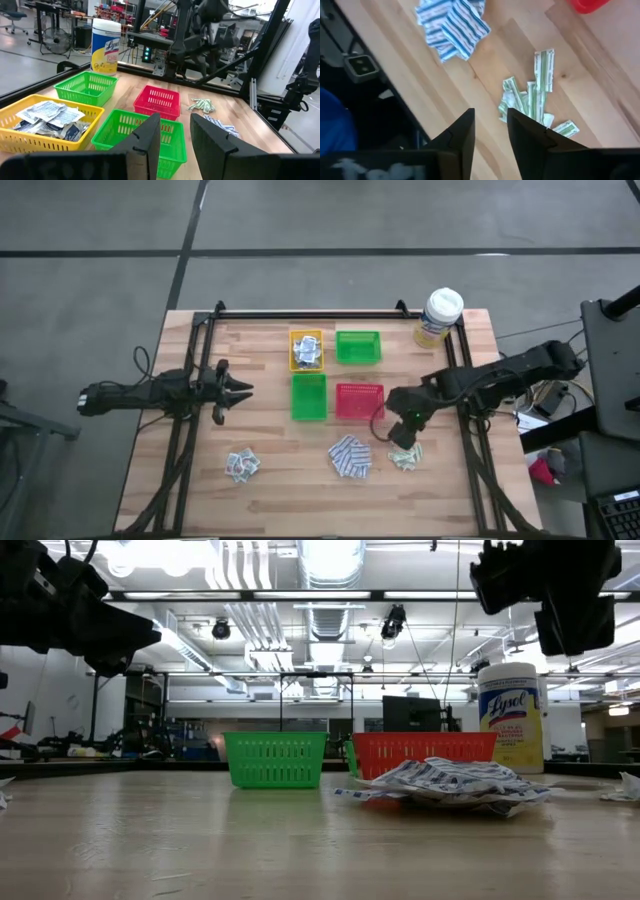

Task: Pick & Place First Aid Supplies
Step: Put the green bandage pack into the top green bin

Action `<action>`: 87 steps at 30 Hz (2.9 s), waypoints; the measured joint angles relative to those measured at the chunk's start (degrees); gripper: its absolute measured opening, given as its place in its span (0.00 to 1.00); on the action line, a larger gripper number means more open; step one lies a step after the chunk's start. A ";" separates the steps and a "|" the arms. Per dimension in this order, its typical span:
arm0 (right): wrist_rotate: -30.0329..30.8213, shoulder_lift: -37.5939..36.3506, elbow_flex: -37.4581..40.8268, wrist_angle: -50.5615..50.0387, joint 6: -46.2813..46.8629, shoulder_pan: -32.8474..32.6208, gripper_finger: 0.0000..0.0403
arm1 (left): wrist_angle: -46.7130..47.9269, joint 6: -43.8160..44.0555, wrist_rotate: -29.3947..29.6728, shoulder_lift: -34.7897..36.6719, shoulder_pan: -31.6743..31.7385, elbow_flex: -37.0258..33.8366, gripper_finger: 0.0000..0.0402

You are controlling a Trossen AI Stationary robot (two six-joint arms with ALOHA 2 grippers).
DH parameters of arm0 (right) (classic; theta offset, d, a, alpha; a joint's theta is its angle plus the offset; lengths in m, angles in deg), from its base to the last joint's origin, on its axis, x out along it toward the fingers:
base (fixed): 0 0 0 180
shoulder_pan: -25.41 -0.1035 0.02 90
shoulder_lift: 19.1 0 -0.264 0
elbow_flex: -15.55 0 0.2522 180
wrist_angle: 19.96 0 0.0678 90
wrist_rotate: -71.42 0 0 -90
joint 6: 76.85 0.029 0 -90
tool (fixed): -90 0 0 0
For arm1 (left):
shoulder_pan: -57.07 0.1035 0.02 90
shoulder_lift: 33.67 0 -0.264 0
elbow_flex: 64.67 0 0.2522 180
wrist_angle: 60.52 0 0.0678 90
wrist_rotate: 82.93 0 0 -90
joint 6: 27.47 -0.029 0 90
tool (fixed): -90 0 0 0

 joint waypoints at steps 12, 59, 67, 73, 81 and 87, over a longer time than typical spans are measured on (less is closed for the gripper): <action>4.73 9.82 -0.41 3.85 3.89 -3.81 0.30 | 0.00 0.00 0.00 -0.02 -0.01 0.00 0.27; 12.29 22.33 -5.63 1.63 6.37 -6.05 0.21 | -0.09 0.02 0.00 -0.06 0.00 -0.04 0.27; 13.39 22.35 -4.30 1.74 6.27 -6.07 0.21 | -0.17 0.00 0.00 -0.11 0.00 -0.04 0.27; 14.07 22.35 -3.67 1.90 5.40 -6.07 0.21 | -0.17 0.00 0.00 -0.11 -0.01 -0.04 0.27; 14.17 22.35 -1.66 3.73 5.30 -6.36 0.21 | -0.19 0.01 0.00 -0.13 -0.01 -0.04 0.27; 15.12 22.35 -0.51 6.45 6.02 -7.10 0.21 | -0.20 0.02 0.00 -0.13 -0.02 -0.04 0.27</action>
